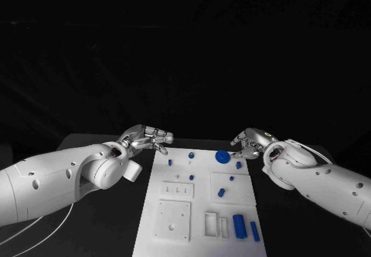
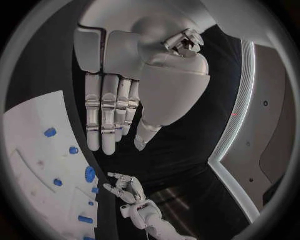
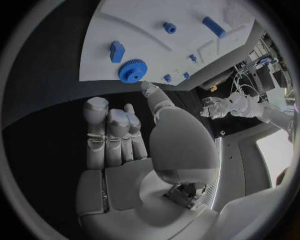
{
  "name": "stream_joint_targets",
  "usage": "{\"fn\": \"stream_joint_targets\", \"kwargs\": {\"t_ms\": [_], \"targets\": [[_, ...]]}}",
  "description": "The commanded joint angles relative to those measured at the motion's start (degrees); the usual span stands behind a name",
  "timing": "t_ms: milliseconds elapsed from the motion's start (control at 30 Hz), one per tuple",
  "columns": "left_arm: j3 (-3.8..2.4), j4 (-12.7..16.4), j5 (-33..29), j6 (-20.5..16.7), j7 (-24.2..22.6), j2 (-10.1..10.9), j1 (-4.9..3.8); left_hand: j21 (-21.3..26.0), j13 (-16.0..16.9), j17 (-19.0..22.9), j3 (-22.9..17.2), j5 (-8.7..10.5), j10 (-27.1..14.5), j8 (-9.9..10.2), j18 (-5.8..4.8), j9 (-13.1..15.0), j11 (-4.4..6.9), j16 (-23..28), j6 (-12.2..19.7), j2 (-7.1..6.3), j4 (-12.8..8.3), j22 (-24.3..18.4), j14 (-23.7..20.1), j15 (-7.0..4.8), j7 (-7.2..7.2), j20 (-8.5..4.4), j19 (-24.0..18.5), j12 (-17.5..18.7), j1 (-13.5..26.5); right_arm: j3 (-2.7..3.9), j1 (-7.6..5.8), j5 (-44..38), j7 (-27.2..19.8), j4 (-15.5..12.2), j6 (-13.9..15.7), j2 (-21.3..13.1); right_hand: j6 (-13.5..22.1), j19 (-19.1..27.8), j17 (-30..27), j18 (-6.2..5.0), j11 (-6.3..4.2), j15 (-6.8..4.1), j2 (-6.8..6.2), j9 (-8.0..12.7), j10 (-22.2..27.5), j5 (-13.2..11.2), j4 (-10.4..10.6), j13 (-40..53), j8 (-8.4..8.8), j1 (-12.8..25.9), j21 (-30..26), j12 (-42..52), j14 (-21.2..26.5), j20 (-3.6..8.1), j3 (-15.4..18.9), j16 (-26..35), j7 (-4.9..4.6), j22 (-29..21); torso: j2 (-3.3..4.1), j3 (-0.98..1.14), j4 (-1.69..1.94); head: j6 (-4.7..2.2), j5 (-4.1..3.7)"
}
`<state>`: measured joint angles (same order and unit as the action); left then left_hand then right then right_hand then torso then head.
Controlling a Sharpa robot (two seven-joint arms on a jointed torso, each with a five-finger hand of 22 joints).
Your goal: Assemble the parts on the task board
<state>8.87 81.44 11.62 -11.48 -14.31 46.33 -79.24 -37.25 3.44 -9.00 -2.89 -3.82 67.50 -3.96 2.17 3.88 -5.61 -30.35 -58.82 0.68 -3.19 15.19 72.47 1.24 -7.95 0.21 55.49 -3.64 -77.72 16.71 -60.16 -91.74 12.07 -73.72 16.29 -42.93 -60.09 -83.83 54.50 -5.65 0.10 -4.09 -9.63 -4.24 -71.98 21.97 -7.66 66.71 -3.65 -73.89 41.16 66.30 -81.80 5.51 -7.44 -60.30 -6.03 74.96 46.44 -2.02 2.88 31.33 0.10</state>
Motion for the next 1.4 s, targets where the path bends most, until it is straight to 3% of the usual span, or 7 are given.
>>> {"fn": "stream_joint_targets", "kwargs": {"t_ms": [33,367,600,800,1400], "targets": [[-0.02,-0.1,0.1,1.1,-0.3,-0.3,-0.05,-0.2,0.0,0.1,0.4,-0.02,-0.6,0.2,0.97,-0.1,0.03,0.4,0.3,-0.20,0.0,-0.1,-0.1,0.21,0.01,0.14,-0.1,0.1,0.1,0.03,0.20,0.9,-2.3,1.2,-4.0,1.0,0.6,-2.9,0.3,-0.23,0.04,0.06,0.44,0.0,-0.2,0.1,0.2,0.2,0.03,-0.4,0.3,0.3,-0.4,-0.41,0.2,0.0,-0.10,4.8,0.30,0.38,0.09,-0.09,-0.05],[0.01,-0.4,0.3,1.5,-0.3,-0.7,-0.01,-0.3,0.0,0.1,0.4,-0.04,-0.8,0.2,0.97,-0.1,0.00,0.5,0.3,-0.16,0.0,-0.1,-0.1,0.22,-0.01,0.16,-0.2,0.1,0.2,0.02,0.54,-0.6,-2.4,5.5,-2.7,4.4,0.4,-2.9,1.3,-0.19,0.02,0.07,0.69,0.0,-0.4,-0.4,0.1,0.5,0.02,-0.3,0.8,0.5,-0.6,-0.42,-0.4,-0.1,-0.08,5.0,0.78,0.55,0.61,-0.07,-0.39],[0.02,-0.6,0.5,1.6,-0.3,-0.7,0.02,-0.3,0.0,0.1,0.4,-0.04,-0.8,0.2,0.97,-0.1,0.00,0.5,0.3,-0.16,0.0,-0.1,-0.1,0.22,-0.01,0.16,-0.2,0.1,0.2,0.03,0.63,-1.0,-2.2,6.7,-0.9,5.2,0.4,-2.9,1.6,-0.20,0.02,0.06,0.71,0.0,-0.5,-1.0,0.2,0.7,0.03,-0.2,1.0,0.5,-0.7,-0.42,-0.6,-0.2,-0.07,5.0,0.89,0.50,0.81,-0.07,-0.55],[0.02,-0.7,0.5,1.7,-0.2,-0.7,0.03,-0.3,0.0,0.1,0.4,-0.04,-0.8,0.2,0.97,-0.1,0.00,0.5,0.3,-0.16,0.0,-0.1,-0.1,0.22,-0.01,0.16,-0.2,0.1,0.2,0.04,0.65,-1.2,-2.2,7.2,-0.7,5.5,0.5,-2.9,1.8,-0.19,0.04,0.09,0.77,0.0,-0.5,-1.4,0.3,0.6,0.04,-0.2,1.2,0.4,-0.7,-0.43,-0.8,-0.1,-0.10,5.0,0.85,0.57,0.64,-0.12,-0.47],[0.03,-0.8,0.7,2.1,0.1,-0.8,0.03,-0.4,0.0,0.1,0.5,-0.02,-0.9,0.2,0.99,-0.1,-0.02,0.5,0.3,-0.11,0.0,-0.2,-0.1,0.24,-0.01,0.19,-0.2,0.1,0.2,0.04,0.65,-1.2,-1.5,8.3,-0.9,6.3,0.2,-2.8,2.1,-0.18,0.01,0.06,0.92,0.0,-0.4,-1.7,1.2,0.4,0.02,0.5,1.4,0.1,-0.8,-0.41,-1.3,0.0,-0.05,5.0,0.86,0.45,0.67,0.09,-0.56]]}}
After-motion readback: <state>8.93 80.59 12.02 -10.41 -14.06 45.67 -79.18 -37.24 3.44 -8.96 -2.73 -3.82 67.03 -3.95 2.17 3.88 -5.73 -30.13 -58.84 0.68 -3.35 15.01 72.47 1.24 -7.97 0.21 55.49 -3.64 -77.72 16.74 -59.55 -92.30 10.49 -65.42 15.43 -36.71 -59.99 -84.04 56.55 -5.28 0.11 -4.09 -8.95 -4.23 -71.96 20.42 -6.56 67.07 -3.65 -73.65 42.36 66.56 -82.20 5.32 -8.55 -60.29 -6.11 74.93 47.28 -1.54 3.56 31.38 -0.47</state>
